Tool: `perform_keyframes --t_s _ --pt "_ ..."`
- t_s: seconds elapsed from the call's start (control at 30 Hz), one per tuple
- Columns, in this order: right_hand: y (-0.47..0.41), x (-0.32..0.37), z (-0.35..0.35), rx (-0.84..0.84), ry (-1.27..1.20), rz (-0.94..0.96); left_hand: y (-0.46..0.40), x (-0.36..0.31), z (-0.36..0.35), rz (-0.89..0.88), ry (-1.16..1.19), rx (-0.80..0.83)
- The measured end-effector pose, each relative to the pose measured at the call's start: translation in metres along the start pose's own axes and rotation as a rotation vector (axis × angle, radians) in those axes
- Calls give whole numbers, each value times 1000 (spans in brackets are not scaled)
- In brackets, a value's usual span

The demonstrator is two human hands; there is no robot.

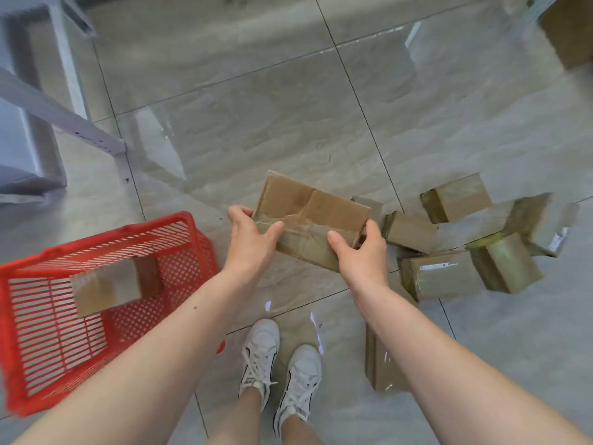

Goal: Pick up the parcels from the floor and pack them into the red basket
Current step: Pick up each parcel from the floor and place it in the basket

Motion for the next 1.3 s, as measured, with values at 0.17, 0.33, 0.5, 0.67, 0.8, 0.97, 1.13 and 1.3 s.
perform_keyframes --t_s 0.17,0.33,0.5,0.67,0.8,0.97,1.13,1.3 --pt "38 45 -6 67 99 86 32 7 54 48 26 -75" --pt "79 74 -47 166 114 162 49 38 109 93 64 -144" --pt "121 77 -104 199 121 183 56 95 161 107 114 -147" --pt "159 52 -171 198 102 157 49 165 202 107 98 -122" --pt "180 21 -216 163 66 74 36 219 227 120 121 -109" --pt "191 -2 -253 126 65 59 14 276 240 144 194 -77" --pt "184 -15 -285 121 138 127 -6 313 235 189 172 -60" --pt "153 -48 -309 110 181 156 -38 346 205 243 203 -78"
Point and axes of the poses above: each hand's wrist, its own y-axis away from the middle knuckle, its own z-axis out of the back of the hand, x = y × z, the point moved 10 cm from there along -y, towards the middle knuckle, and after that the axes turned 14 degrees about -y, right-handed, at the moved point
